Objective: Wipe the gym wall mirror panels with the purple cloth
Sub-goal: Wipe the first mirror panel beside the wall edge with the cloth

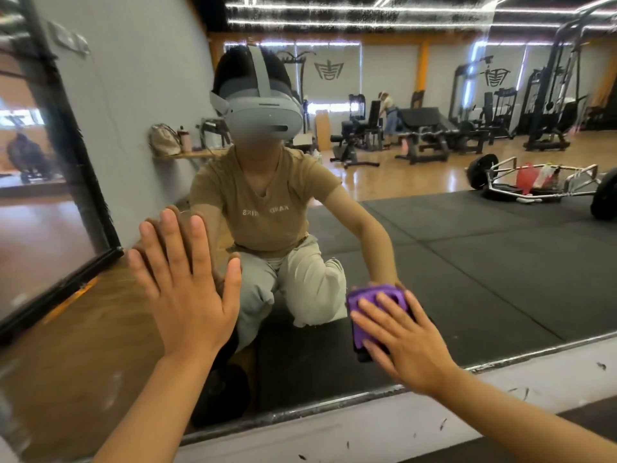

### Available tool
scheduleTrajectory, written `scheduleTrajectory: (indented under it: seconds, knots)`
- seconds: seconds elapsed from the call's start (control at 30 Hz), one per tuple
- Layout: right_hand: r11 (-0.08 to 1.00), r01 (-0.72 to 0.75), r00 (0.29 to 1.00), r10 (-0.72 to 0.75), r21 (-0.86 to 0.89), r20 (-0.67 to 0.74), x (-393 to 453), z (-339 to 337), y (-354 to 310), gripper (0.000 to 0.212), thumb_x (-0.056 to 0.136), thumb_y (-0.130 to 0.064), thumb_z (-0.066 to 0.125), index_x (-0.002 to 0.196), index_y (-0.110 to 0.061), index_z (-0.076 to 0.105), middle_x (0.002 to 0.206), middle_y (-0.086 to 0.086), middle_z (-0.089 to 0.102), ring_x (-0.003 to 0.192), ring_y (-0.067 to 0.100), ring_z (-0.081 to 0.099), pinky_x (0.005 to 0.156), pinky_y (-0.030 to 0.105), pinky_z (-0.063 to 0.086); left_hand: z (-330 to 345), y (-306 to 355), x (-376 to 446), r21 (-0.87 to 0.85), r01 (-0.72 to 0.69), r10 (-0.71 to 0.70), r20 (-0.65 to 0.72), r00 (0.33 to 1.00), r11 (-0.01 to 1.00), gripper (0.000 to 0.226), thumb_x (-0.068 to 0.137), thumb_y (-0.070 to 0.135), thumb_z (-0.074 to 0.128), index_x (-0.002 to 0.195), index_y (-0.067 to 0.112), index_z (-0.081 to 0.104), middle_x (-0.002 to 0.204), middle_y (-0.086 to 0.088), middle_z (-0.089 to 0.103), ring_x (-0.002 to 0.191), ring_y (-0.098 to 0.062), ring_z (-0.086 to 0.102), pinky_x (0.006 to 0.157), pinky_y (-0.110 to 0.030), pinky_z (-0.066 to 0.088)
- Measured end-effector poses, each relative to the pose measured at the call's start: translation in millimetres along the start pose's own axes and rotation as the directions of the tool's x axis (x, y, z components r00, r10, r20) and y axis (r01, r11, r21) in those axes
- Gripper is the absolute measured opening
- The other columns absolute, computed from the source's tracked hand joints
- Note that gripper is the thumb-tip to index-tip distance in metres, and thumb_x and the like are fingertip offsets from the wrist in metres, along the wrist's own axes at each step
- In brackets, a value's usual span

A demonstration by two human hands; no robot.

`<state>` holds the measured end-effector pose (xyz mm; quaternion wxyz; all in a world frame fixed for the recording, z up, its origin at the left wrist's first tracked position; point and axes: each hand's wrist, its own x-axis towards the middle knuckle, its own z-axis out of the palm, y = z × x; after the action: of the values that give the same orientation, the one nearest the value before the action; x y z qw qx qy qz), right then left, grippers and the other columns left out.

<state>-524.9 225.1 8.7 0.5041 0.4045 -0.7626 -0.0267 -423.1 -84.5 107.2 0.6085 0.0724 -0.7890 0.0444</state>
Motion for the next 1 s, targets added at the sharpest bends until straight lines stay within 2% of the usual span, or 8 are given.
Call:
scheduleTrajectory:
  seconds: [0.2,0.33,0.43,0.57,0.63,0.73,0.9,1.0]
  knots:
    - [0.957,-0.266,0.93,0.287,0.119,-0.229,122.7,-49.8,38.6,0.067,0.1,-0.038,0.04,0.16,-0.015,0.02,0.166,0.004,0.013,0.155,0.023,0.002,0.126,0.047,-0.004,-1.4,0.5,-0.2,0.016,-0.006,0.006,0.015,1.0,1.0,0.072,0.107,0.047,0.035,0.16,0.006,0.009,0.164,-0.026,0.012,0.151,-0.046,0.008,0.122,-0.062,0.007]
    - [0.936,-0.332,0.891,0.352,0.116,-0.288,127.5,-40.2,26.5,0.066,0.097,-0.032,0.038,0.158,-0.012,0.022,0.165,0.006,0.013,0.156,0.024,0.001,0.125,0.051,-0.003,-1.4,-0.3,-0.6,0.032,-0.012,0.012,0.003,1.0,0.999,0.072,0.107,0.047,0.036,0.16,0.007,0.009,0.165,-0.017,0.003,0.152,-0.038,0.001,0.123,-0.058,0.004]
    - [0.958,-0.276,0.919,0.287,0.076,-0.27,89.1,-12.5,1.6,0.07,0.097,-0.035,0.038,0.161,-0.019,0.017,0.17,0.003,0.003,0.157,0.023,0.001,0.125,0.051,-0.003,-0.3,-0.5,-0.5,0.04,-0.011,0.011,0.002,1.0,0.999,0.071,0.107,0.047,0.036,0.16,0.006,0.012,0.165,-0.022,0.01,0.152,-0.043,0.006,0.123,-0.059,0.005]
    - [0.998,-0.033,0.997,0.037,0.052,-0.073,4.0,23.0,-37.3,0.069,0.1,-0.04,0.036,0.163,-0.026,0.011,0.171,-0.003,0.004,0.157,0.021,0.007,0.126,0.05,-0.002,0.7,1.3,-0.5,0.052,0.0,0.001,-0.007,1.0,0.999,0.069,0.107,0.047,0.034,0.159,0.005,0.016,0.162,-0.027,0.018,0.149,-0.047,0.011,0.122,-0.059,0.006]
    - [0.994,0.103,0.994,-0.101,-0.04,0.051,-37.3,37.4,-47.0,0.061,0.106,-0.041,0.024,0.163,-0.026,0.006,0.171,-0.003,-0.001,0.157,0.019,0.003,0.126,0.047,-0.005,1.3,1.3,-0.6,0.056,0.0,0.0,-0.013,1.0,0.998,0.069,0.108,0.047,0.034,0.159,0.005,0.016,0.162,-0.028,0.019,0.149,-0.047,0.012,0.122,-0.059,0.006]
    - [0.977,0.179,0.972,-0.158,-0.115,0.173,-72.6,53.0,-51.6,0.056,0.11,-0.04,0.009,0.163,-0.023,0.0,0.17,0.0,-0.007,0.157,0.021,-0.003,0.126,0.047,-0.008,1.2,1.1,-0.3,0.061,0.0,0.001,-0.016,1.0,0.998,0.068,0.108,0.047,0.034,0.158,0.004,0.017,0.161,-0.029,0.02,0.149,-0.048,0.014,0.122,-0.06,0.008]
    - [0.963,0.239,0.954,-0.21,-0.124,0.212,-74.7,52.0,-44.4,0.055,0.111,-0.039,0.007,0.163,-0.022,0.0,0.17,0.0,-0.006,0.157,0.02,-0.003,0.126,0.044,-0.007,0.7,1.8,0.5,0.067,-0.001,0.002,-0.016,1.0,0.998,0.068,0.108,0.046,0.035,0.158,0.004,0.017,0.161,-0.029,0.021,0.148,-0.048,0.014,0.122,-0.06,0.009]
    - [0.961,0.25,0.964,-0.236,-0.12,0.124,-48.9,38.6,-27.6,0.058,0.109,-0.042,0.016,0.163,-0.023,0.005,0.171,-0.002,-0.002,0.157,0.017,0.001,0.127,0.043,-0.004,-0.5,2.2,0.6,0.073,0.003,-0.002,-0.015,1.0,0.997,0.068,0.108,0.046,0.035,0.158,0.004,0.017,0.161,-0.03,0.021,0.148,-0.049,0.016,0.122,-0.06,0.009]
